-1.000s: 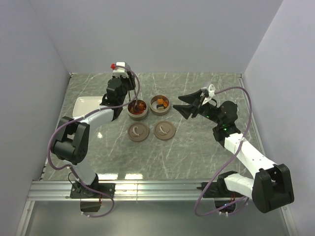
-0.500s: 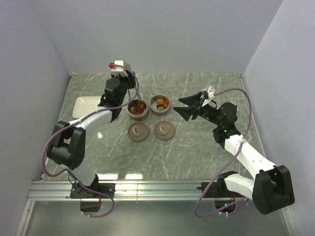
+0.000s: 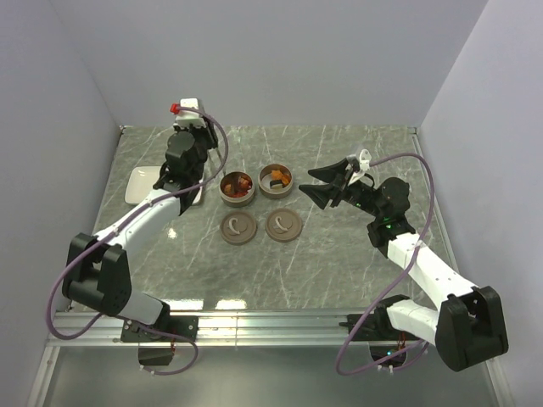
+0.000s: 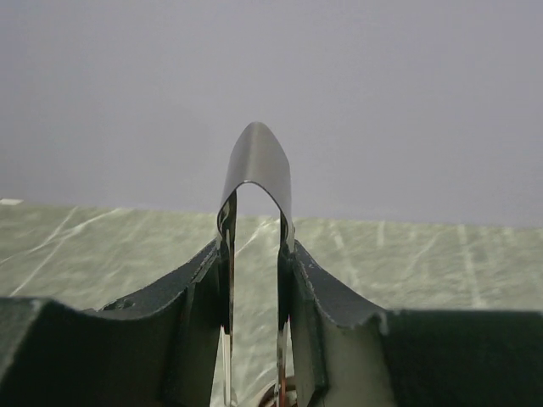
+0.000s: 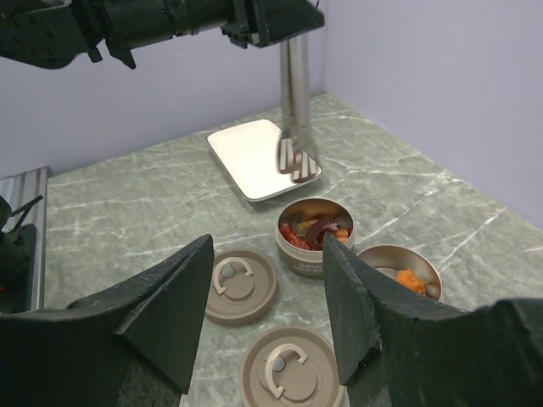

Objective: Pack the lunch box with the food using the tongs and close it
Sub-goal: Place the food into the lunch box, then put down the clamp

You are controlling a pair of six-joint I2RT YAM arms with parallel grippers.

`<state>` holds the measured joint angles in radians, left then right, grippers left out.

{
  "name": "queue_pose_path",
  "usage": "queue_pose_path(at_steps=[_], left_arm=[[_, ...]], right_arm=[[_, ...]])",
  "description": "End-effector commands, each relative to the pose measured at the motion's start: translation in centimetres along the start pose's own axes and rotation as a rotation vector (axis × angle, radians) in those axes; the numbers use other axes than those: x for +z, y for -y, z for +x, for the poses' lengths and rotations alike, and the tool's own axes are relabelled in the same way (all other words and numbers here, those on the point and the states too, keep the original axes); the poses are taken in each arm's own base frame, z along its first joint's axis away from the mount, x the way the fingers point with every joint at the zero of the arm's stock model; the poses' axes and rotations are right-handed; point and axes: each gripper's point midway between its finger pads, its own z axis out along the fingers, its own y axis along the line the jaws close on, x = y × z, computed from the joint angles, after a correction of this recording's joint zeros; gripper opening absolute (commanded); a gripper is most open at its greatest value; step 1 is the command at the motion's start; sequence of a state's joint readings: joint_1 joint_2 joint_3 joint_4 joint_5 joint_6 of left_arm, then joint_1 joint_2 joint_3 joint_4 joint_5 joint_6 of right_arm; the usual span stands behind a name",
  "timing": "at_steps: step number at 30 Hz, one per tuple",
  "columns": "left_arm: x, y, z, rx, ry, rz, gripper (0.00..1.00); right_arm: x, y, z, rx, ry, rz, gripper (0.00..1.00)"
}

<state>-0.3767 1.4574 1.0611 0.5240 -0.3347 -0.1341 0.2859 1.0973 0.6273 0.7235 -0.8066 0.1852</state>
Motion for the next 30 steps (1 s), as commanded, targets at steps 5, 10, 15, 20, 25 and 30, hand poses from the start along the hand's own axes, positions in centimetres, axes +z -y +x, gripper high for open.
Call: queue_pose_path(at_steps=[5,10,15,20,25,30], left_arm=[[-1.6,-7.6,-3.0,0.064,-0.068,-0.178,0.38],[-2.3,-12.2,-1.3,0.101,-0.217,-0.181,0.38],[-2.5,-11.9,0.5,0.105,-0.304,-0.107,0.38],[-3.6,-11.2,3.0,0.059,-0.387,-0.071,0.4],[-6.0,-10.3,5.1,0.015,-0.448,-0.06,0.4],[-7.8,-10.3,4.9,0.006,-0.475,-0.08,0.4]], right_arm=[[1.3,-0.1,-1.4,-0.061,0.042,-0.062,0.61],[2.8,0.5,-2.3,-0.085,0.055,-0.111,0.61],[4.5,1.5,-2.8,-0.081,0.059,-0.166,0.61],[4.8,2.0,-2.1,-0.052,0.054,-0.185,0.61],[5.0,1.6,-1.8,-0.031,0.064,-0.231,0.61],[5.2,1.6,-1.6,-0.013,0.062,-0.252,0.61]])
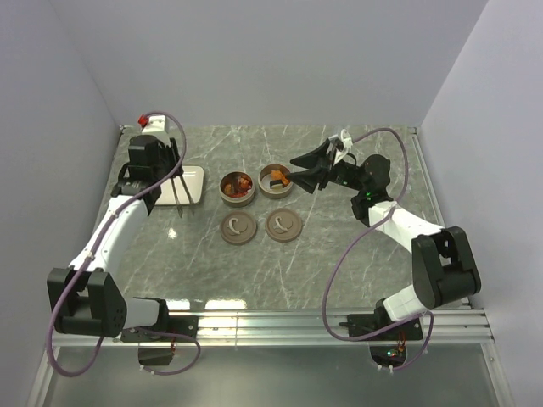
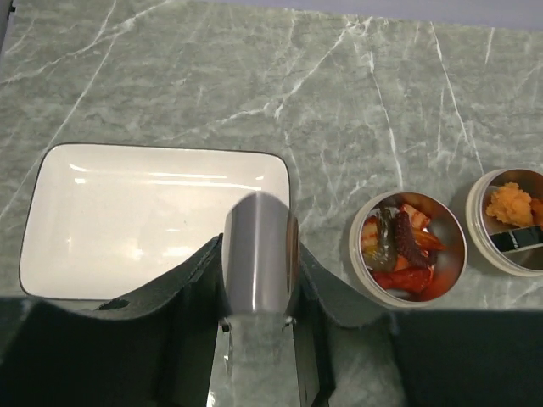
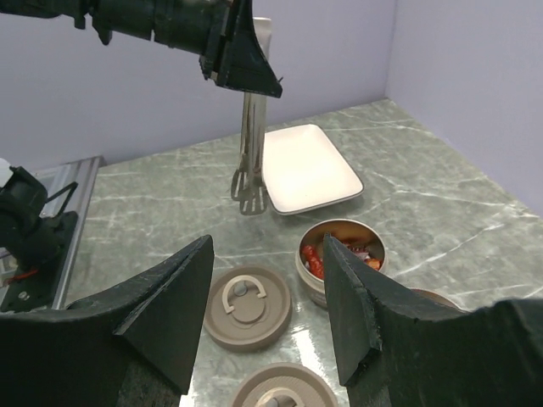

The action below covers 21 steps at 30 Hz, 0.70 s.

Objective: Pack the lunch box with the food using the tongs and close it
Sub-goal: Put down the clamp

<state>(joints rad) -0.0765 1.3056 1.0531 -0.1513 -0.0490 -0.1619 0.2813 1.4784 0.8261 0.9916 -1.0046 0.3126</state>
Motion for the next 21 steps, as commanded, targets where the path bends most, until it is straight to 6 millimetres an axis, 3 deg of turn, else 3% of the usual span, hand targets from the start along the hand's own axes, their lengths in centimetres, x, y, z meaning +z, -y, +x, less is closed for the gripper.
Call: queue_pose_path(at_steps=[1,13,17,21], left_arm=[[-2.1,-0.1,-1.6,-0.028,0.03,-0.02,0.4],[-3.7,-9.5,0.5,-0.057,-0.076,-0.295,0.38],[-4.2,-11.7,1.0,-0.081,-0.102,-0.341,0.38],[-4.2,-14.2,2.7,-0.137,-0.146,-0.435,0.38]], right_arm=[[0.4,-0.7,-3.1,-0.086,0.059,-0.052,0.61],[0.1,-0.3,-4.2,-0.145,0.068,-0.025,0.61],[0.5,1.5,-4.5,-0.143,0.069,-0.026,0.61],[0.7,3.1,-4.6,-0.113,0.082,-0.037,0.61]])
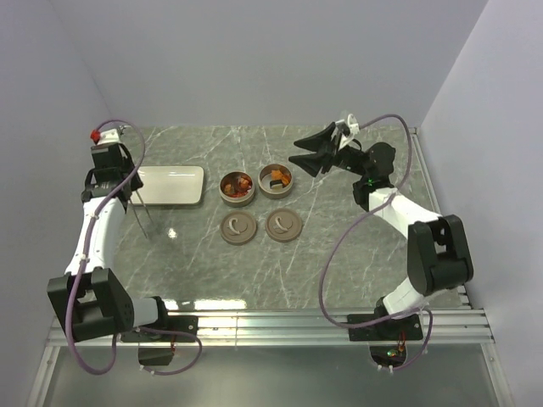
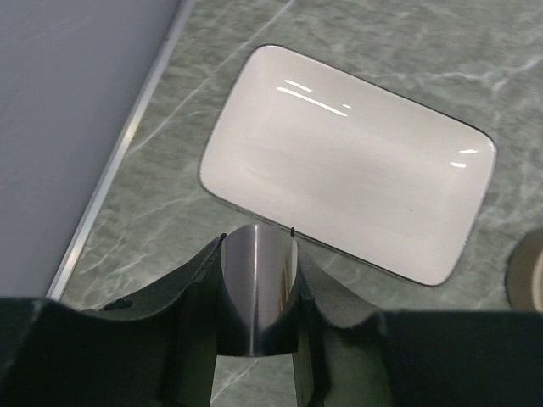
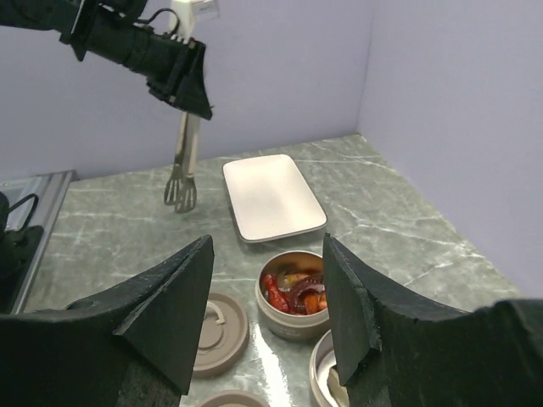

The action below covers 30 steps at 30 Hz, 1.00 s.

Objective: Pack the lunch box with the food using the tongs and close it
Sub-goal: Put down the clamp

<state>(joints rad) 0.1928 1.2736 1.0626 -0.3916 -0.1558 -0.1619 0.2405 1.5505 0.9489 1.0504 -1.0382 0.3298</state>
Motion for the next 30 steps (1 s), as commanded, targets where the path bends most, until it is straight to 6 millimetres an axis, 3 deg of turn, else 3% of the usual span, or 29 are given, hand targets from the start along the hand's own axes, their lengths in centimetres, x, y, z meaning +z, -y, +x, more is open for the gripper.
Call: queue_pose_path(at_steps=[1,6,14,17,21,26,30], left_arm=[[0.3,-2.2,-0.5,-0.05,0.004,-0.082,0.38],[1.4,-5.2,0.8,-0.146,0.017,-0.213,0.39],[5.6,-9.3,5.5,-0.182,-0.116,-0.273,0.38],[6.4,-10.2,5.7,-0.176,-0.127,-0.286,0.37],[7.6,-11.0,6.4,-0.172,-0.143,-0.278,0.36],[9.4,-10.0,6.5,-0.13,-0.141,-0.197,0.35],[11.6,-9.2,8.1,-0.14,-0.189,-0.127,0.35]], right_arm=[[0.2,1.7,-1.0,-0.015,0.032,-0.032,0.61],[0.1,2.4,-1.1,0.044,0.077,-0.102,0.62],[-0.9,2.6,-1.1,0.041,0.12,-0.153,0.61],[-1.0,2.7,-1.1,0.039,0.117,-0.144,0.62],[-1.1,2.5,-1.4,0.031,0.121,-0.144,0.62],[-1.2,2.1,-1.6,0.029,0.126,-0.146,0.61],[-1.4,1.6,-1.8,0.017,0.127,-0.141,0.62]])
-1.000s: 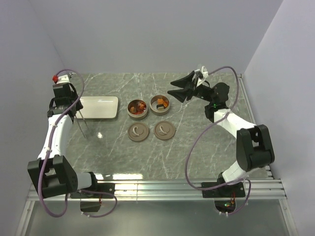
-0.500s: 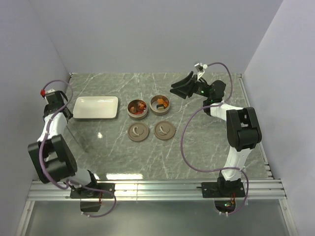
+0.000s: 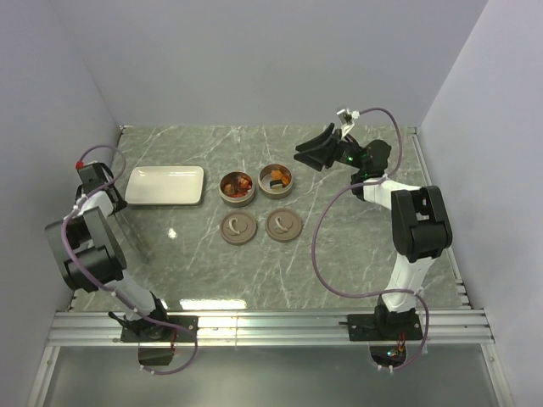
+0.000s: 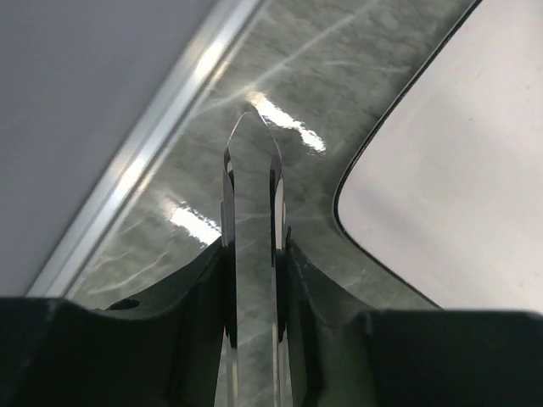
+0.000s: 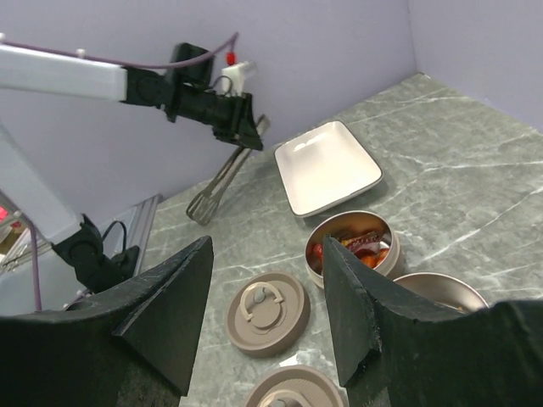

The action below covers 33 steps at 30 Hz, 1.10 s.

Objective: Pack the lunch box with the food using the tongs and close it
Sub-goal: Put down the clamp

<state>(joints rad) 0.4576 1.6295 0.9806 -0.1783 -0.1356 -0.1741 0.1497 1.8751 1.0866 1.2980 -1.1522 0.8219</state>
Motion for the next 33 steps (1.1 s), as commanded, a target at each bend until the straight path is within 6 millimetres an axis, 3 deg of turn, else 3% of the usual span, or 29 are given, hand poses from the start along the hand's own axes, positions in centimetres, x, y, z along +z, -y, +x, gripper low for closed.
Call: queue_pose_path(at_steps=[1,5,8,20,27,33], left_arm=[[1.8,1.5,-0.8,0.018,0.008,0.096,0.35],[3.9,1.3,1.3,0.001,-0.086,0.075,0.35],[4.3,1.7,1.5,-0.013,-0.09,0.099,0.36],[3.9,1.2,1.2,-0.059,-0.105,0.063,0.58],[3.4,0.3,1.1,-0.068,-0.102,0.008,0.62],[1.7,-0.6,-0.4,-0.079,-0.051,-0.038,0.66]], right_arm=[[-0.3,-5.7,-4.9,-0.412,0.12,-0.139,0.61],[-0.5,-5.8,-4.8,-0.417,0.119,-0.114,0.62],[-0.6,-6.1,-4.7,-0.428,0.12,-0.11,0.62],[-0.6,-6.3,-4.7,-0.422,0.119,-0.118,0.62],[-0.6,-6.1,-4.8,-0.418,0.12,-0.115,0.62],[-0.5,-5.9,-4.8,-0.409,0.115,-0.119,0.62]])
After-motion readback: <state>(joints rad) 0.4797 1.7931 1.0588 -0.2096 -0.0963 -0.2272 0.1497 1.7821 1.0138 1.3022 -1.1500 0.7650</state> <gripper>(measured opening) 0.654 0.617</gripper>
